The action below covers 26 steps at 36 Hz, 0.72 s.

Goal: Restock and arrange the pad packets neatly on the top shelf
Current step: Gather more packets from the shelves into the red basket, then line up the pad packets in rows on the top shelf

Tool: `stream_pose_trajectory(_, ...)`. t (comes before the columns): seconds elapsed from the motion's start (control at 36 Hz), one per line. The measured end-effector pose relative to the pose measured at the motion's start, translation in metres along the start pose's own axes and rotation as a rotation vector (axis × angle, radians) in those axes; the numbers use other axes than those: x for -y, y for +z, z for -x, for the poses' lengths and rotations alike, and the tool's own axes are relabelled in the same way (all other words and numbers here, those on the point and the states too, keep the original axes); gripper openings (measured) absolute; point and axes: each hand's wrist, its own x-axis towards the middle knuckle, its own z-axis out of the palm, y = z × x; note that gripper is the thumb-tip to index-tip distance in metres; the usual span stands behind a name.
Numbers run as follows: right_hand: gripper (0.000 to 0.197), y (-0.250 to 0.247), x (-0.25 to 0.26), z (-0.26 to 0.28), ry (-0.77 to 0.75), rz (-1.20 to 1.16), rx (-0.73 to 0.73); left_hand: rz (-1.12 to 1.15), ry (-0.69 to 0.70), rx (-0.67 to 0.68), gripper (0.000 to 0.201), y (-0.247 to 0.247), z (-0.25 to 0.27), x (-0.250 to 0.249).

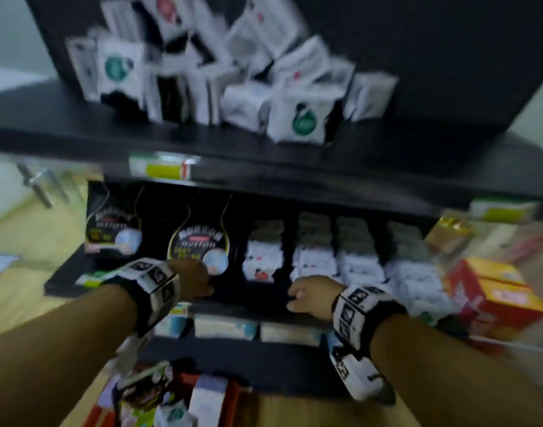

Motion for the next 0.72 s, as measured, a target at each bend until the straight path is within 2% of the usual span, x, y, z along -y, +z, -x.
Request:
stream_pose_trajectory(0.08,0.027,-0.068,0.000,0.034,-0.076,-0.063,-0.143,0.000,0.129,-0.087,0.037,-0.069,0.025,-0.048)
stream_pose_trajectory(0.19,0.025,-0.150,0.001,0.081,-0.148,-0.101,-0.328,0.044,0.329,-0.232,0.043,-0.145,0.053,-0.091)
stream_pose_trajectory(0.33,0.024,-0.219,-0.007,0.119,-0.179,-0.189,-0.347,0.051,0.429,-0.315,0.048,-0.216,0.082,-0.112)
stream_pose_trajectory(0.44,0.025,-0.262,-0.019,0.130,-0.161,-0.134,-0.323,0.075,0.444,-0.359,0.043,-0.257,0.091,-0.113)
stream_pose_trajectory(0.53,0.025,-0.293,-0.033,0.127,-0.128,-0.058,-0.327,0.054,0.391,-0.394,0.041,-0.285,0.086,-0.114)
stream_pose_trajectory(0.61,0.022,-0.318,-0.050,0.118,-0.086,-0.017,-0.360,-0.062,0.320,-0.466,0.048,-0.309,0.069,-0.115)
stream_pose_trajectory(0.72,0.028,-0.354,-0.070,0.097,-0.018,0.040,-0.386,-0.101,0.263,-0.446,0.056,-0.336,0.041,-0.118)
